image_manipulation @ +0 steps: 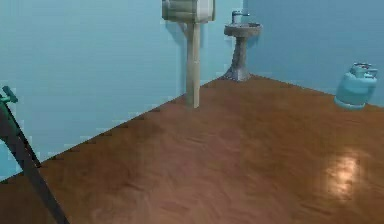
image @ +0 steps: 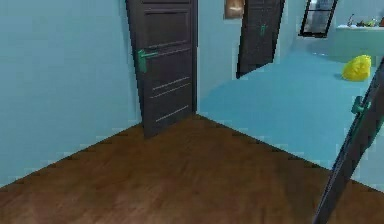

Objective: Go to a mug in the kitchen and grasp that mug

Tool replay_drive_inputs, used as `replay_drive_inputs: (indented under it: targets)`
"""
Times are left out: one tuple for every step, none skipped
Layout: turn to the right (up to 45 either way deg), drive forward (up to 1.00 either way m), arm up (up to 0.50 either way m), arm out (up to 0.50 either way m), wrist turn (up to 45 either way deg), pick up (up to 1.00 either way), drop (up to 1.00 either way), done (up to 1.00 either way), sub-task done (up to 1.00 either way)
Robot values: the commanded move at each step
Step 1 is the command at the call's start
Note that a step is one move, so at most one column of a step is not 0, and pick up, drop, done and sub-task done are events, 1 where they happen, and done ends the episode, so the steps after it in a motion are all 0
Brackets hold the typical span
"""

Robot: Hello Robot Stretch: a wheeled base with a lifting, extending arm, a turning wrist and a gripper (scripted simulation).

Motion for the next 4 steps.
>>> replay_drive_inputs:
  targets:
    - [0.0, 1.0, 0.0, 0.0, 0.0, 0.0, 0.0, 0.0, 0.0]
    - [-6.0, 0.0, 0.0, 0.0, 0.0, 0.0, 0.0, 0.0, 0.0]
    - [0.0, 0.05, 0.0, 0.0, 0.0, 0.0, 0.0, 0.0, 0.0]
    - [45.0, 0.0, 0.0, 0.0, 0.0, 0.0, 0.0, 0.0, 0.0]
